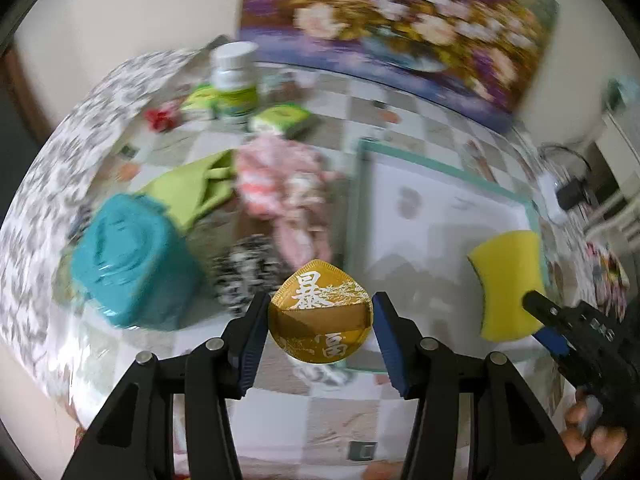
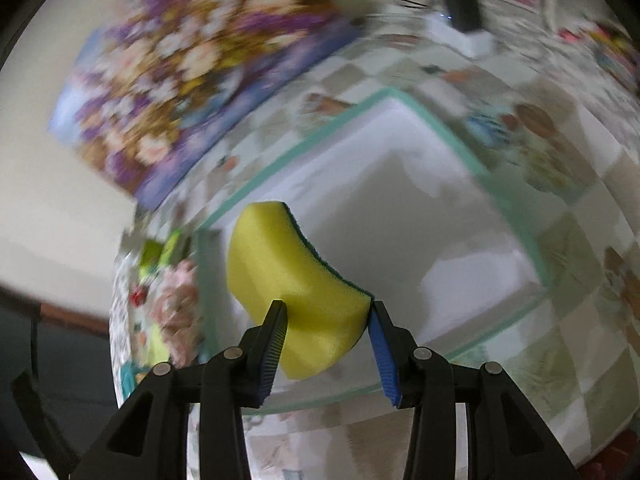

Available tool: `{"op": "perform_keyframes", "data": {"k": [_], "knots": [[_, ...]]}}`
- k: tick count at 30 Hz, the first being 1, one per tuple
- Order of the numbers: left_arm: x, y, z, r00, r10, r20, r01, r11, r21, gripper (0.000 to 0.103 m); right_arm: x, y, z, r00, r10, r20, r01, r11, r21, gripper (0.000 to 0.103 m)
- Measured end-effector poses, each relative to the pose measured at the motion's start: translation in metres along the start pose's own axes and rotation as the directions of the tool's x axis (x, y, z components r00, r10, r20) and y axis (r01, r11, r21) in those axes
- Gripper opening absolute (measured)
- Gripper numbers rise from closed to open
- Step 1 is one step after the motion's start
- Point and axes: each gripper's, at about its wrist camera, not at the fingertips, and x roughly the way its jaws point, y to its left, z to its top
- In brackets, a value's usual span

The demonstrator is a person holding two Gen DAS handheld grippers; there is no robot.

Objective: Organize soft objects
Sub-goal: 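Carry the gold pouch with the left tool while the right tool carries the sponge to the tray, then open the left tool over the tray while the right tool releases the sponge inside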

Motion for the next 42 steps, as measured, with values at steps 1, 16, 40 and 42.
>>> {"op": "perform_keyframes", "data": {"k": [1,16,40,42], "knots": [[0.002,-0.007,-0.001,1.000,-0.008,-0.003,0.008,1.000,0.018,0.053,0.001,-0.008,0.002,1.000,-0.014,0.001,0.014,1.000,0.024,0.044],[0.053,-0.083,-0.010,0.992,-0.052,-0.115,0.070,0.986,0.154,0.071,-0.003,-0.056,0.017,0.988,-0.151,0.014,0.148,0.981,0.122,0.047],[0.025,-0.013,0.010,0.992,-0.025,-0.126,0.016,0.997,-0.072,0.091,-0.009,0.027,-0.005,0.937,-0.319,0.145,0.349,0.886,-0.306,0.081],[0.020,-0.001,0.013,0.991,-0.042,-0.126,0.028,0.993,-0.116,0.091,-0.009,0.034,-0.009,0.945,-0.294,0.140,0.325,0.884,-0.335,0.081]]}}
